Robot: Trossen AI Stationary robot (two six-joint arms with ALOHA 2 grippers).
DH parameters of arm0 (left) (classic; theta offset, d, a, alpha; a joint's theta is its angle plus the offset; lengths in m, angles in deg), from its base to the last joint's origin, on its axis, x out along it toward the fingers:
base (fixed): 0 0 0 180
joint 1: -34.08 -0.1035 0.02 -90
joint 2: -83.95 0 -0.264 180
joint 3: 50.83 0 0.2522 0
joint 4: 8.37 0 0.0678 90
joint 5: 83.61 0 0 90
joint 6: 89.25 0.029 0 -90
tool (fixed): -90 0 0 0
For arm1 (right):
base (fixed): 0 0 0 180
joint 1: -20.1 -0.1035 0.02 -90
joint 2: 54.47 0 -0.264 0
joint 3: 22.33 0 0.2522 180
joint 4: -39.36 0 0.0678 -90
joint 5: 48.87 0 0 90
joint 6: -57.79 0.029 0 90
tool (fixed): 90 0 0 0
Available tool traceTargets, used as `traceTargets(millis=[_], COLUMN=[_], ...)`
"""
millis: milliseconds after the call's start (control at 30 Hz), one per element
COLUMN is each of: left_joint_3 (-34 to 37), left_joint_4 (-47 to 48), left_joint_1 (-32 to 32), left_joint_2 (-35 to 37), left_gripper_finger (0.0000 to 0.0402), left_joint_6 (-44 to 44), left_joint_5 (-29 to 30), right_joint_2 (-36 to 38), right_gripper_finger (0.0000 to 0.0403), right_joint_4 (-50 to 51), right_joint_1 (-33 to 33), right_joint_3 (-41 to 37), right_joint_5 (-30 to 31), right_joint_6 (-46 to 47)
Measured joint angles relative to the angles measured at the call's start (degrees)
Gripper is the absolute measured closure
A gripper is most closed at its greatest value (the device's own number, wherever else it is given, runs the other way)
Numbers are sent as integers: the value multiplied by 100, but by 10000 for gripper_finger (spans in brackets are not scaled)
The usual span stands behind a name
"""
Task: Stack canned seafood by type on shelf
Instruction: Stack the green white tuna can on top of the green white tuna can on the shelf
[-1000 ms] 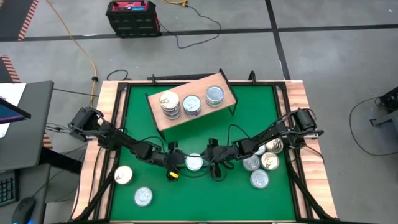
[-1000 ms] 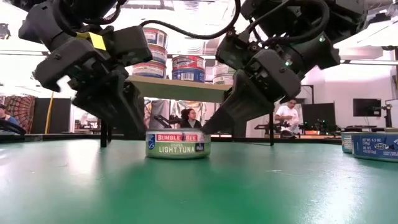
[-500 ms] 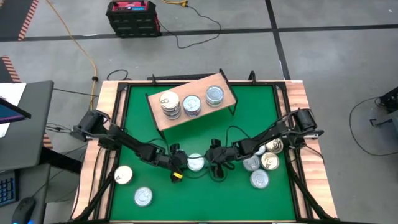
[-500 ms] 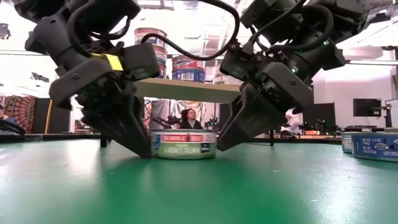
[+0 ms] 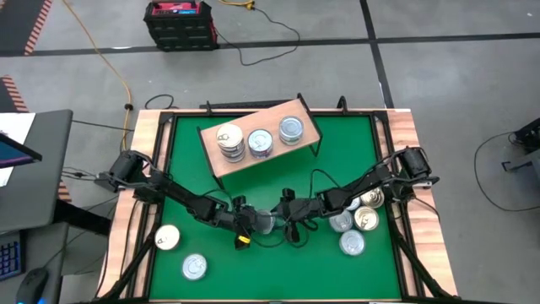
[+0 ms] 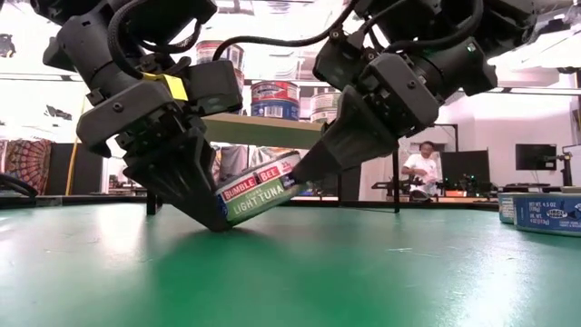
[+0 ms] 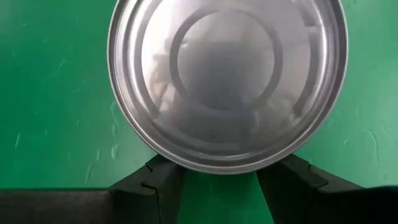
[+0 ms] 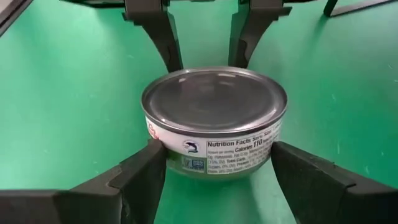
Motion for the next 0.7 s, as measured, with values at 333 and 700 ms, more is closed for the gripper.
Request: traceTargets(millis=[333, 700], left_joint_3=[-34, -36], left_joint_4=[200, 258], left_joint_1=[-17, 4], left_joint_2=[18, 23], left_gripper_finger=[221, 221], left_joint_6=[-282, -657], left_joint_5=[-455, -818], right_joint_2=[192, 112], right_gripper_finger=[92, 92], right_joint_4=[-64, 19], right_joint_1=[98, 116], right_joint_3=[423, 610], right_joint_5=[78, 142], right_joint_6=[-368, -520])
